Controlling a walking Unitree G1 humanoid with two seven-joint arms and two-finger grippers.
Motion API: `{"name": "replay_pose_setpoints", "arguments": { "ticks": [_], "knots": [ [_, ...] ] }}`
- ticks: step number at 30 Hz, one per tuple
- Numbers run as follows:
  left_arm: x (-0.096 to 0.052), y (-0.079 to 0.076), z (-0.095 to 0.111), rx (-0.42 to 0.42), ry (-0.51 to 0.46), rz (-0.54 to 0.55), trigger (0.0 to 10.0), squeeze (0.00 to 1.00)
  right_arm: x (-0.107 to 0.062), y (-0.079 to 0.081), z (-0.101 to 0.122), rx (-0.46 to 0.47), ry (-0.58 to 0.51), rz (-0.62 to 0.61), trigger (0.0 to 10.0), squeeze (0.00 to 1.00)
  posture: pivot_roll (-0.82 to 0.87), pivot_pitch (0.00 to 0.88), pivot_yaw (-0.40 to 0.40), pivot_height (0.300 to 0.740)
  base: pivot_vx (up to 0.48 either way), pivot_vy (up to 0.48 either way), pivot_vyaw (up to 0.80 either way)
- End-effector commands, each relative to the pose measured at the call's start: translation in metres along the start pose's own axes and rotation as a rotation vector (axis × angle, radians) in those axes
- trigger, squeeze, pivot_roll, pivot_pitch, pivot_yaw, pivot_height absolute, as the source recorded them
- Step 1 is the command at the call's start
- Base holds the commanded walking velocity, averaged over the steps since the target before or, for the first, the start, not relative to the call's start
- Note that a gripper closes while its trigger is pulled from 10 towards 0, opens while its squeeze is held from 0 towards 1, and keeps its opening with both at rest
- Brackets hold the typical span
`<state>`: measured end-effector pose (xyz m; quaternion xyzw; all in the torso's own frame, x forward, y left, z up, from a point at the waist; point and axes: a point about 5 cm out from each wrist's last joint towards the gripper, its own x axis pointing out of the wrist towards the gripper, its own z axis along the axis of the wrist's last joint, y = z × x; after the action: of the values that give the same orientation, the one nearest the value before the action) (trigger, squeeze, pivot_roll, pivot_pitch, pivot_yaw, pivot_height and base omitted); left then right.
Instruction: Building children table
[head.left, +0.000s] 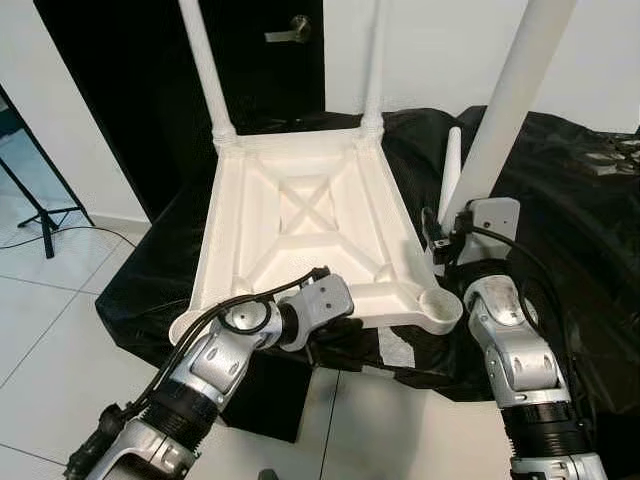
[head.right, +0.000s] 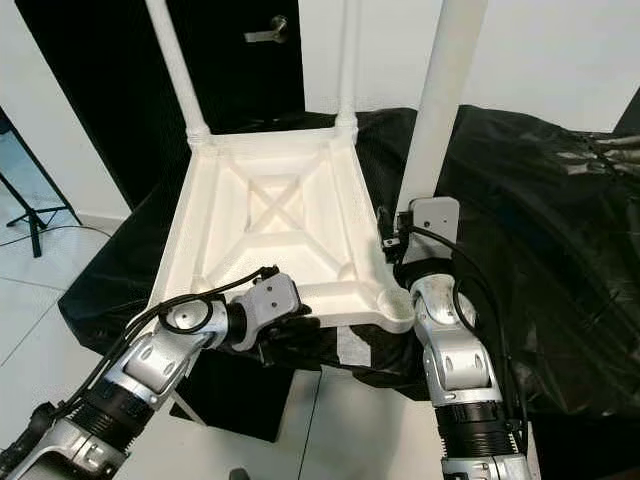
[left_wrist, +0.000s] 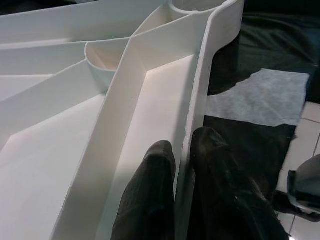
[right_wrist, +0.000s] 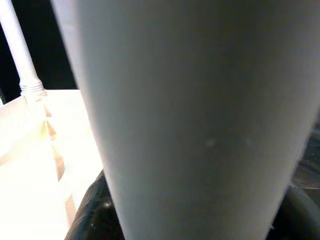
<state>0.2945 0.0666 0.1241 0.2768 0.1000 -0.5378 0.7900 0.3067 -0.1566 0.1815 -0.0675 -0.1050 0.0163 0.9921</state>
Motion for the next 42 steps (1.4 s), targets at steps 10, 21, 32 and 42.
{"name": "replay_pose_setpoints", "arguments": {
  "ticks": [10, 21, 32, 42],
  "knots": [
    [-0.011, 0.023, -0.012, -0.02, 0.067, 0.212, 10.0, 0.64, -0.002, 0.005, 0.001, 0.026, -0.005, 0.023, 10.0, 0.0, 0.01, 0.0, 0.031, 0.74, 0.0, 0.0, 0.0],
    [-0.017, 0.037, -0.019, -0.006, 0.129, 0.292, 10.0, 0.0, -0.016, 0.019, -0.004, 0.059, 0.017, 0.078, 10.0, 0.0, 0.0, 0.0, 0.031, 0.74, 0.0, 0.0, 0.0],
    [-0.021, 0.043, -0.022, 0.005, 0.149, 0.263, 0.0, 0.0, -0.011, 0.012, 0.0, 0.05, -0.003, 0.053, 10.0, 0.0, 0.0, 0.0, 0.041, 0.74, 0.0, 0.0, 0.0],
    [-0.028, 0.047, -0.028, 0.079, 0.193, 0.226, 10.0, 0.0, -0.007, 0.009, -0.001, 0.062, 0.008, 0.041, 10.0, 0.0, 0.0, 0.0, 0.046, 0.74, 0.0, 0.0, 0.0]
  ]
}}
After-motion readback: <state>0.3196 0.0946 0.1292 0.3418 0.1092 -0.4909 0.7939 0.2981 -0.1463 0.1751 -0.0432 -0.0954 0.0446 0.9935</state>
